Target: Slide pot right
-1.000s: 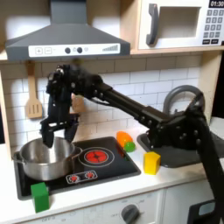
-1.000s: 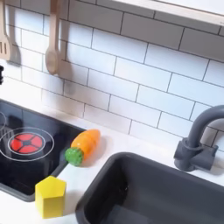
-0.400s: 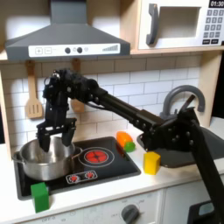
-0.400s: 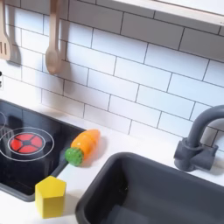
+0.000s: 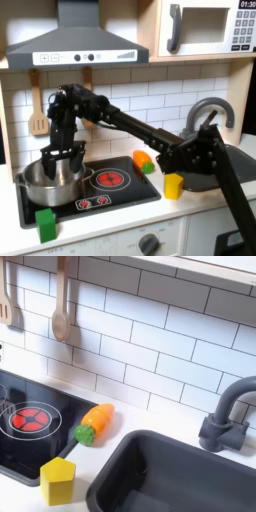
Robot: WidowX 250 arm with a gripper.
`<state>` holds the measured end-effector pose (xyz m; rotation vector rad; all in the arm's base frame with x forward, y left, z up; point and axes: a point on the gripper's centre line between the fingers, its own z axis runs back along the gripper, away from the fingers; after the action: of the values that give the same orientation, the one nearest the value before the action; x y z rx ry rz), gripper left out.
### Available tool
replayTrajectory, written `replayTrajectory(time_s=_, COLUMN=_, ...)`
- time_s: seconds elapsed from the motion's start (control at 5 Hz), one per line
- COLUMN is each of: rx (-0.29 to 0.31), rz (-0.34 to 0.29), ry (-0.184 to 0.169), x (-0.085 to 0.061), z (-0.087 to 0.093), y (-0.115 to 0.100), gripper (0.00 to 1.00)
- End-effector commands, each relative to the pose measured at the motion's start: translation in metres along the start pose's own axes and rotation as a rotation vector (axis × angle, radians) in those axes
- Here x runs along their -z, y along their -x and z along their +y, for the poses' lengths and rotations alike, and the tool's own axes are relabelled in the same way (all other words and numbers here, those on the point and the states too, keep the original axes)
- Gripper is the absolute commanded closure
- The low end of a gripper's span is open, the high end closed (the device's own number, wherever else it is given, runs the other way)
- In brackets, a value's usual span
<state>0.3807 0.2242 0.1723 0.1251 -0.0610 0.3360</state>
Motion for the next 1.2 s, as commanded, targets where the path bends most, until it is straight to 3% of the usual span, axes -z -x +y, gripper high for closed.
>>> replayTrajectory(time_s=0.0, rx=0.024, rz=0.028, ry=0.006, x=0.01, z=-0.007, y=0.002, gripper=0.0)
replayTrajectory(time_s=0.4, rx=0.075, rz=0.065, ry=0.025, x=0.018, z=-0.026, y=0.013, gripper=0.0)
replayTrajectory(time_s=1.0, rx=0.133, rz=0.066, ry=0.078, x=0.003, z=-0.051, y=0.027, gripper=0.0)
